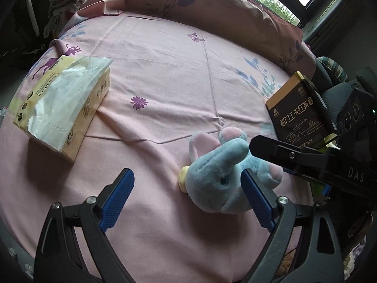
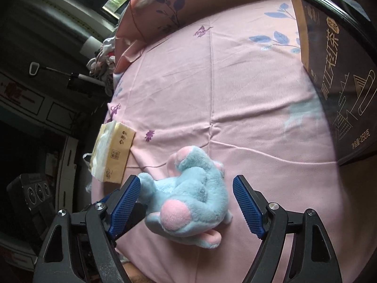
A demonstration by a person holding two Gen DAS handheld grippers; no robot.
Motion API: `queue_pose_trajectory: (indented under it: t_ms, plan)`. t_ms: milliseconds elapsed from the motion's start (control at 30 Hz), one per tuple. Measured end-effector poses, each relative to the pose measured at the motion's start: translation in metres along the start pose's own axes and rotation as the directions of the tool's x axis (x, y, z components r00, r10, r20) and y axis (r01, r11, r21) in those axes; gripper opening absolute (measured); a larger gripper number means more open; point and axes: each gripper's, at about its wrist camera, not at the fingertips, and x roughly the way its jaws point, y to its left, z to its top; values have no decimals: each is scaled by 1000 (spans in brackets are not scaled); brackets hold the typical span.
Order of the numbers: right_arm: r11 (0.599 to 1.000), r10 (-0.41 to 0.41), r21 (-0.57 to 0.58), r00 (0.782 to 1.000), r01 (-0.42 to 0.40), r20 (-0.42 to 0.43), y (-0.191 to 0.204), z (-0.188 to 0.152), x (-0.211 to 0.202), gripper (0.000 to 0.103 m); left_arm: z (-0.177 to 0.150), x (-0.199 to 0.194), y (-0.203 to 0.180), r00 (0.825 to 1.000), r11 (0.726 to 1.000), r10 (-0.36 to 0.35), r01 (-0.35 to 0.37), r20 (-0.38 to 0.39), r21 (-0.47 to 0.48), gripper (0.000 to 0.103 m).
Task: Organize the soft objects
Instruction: 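Close the right gripper on the plush elephant and lift it, then carry the plush elephant with the right gripper into the green box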
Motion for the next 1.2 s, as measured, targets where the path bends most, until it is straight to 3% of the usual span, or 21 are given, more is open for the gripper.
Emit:
queue_pose_trajectory:
  t_ms: [200,300,333,500,733,900,1033,1200]
  plan:
    - [1000,25,5,998,-25,-62,1,-1,23,81,-4,15,-8,996,997,-77,77,-51,3,90]
    - [1000,19,-10,998,-20,-67,2,-2,27,80,-3,22,-14,986,989,-148,147,-71,-24,74]
    - [1000,3,-27,998,-4,-55,5,-3,26,78,-2,22,-18,988,990,-140,139,-72,-17,73]
    - [998,16,-53,1000,-16,3,4,-2,9,75,-3,7,-31,994,993,-112,111,17,36,73]
    - [990,55,-137,987,-34,149,19,-6,-45,75,-1,-34,-60,978,985,-132,112,160,129,73]
    - [986,100,-160,940,-50,327,20,-10,-115,75,2,-73,-111,940,960,-186,111,288,256,73]
    - [990,94,-140,871,-30,483,-1,-19,-172,75,1,-88,-160,904,917,-273,140,330,373,74]
    - [998,51,-50,781,-26,622,-45,-30,-223,75,-1,-85,-231,882,839,-363,169,301,517,74]
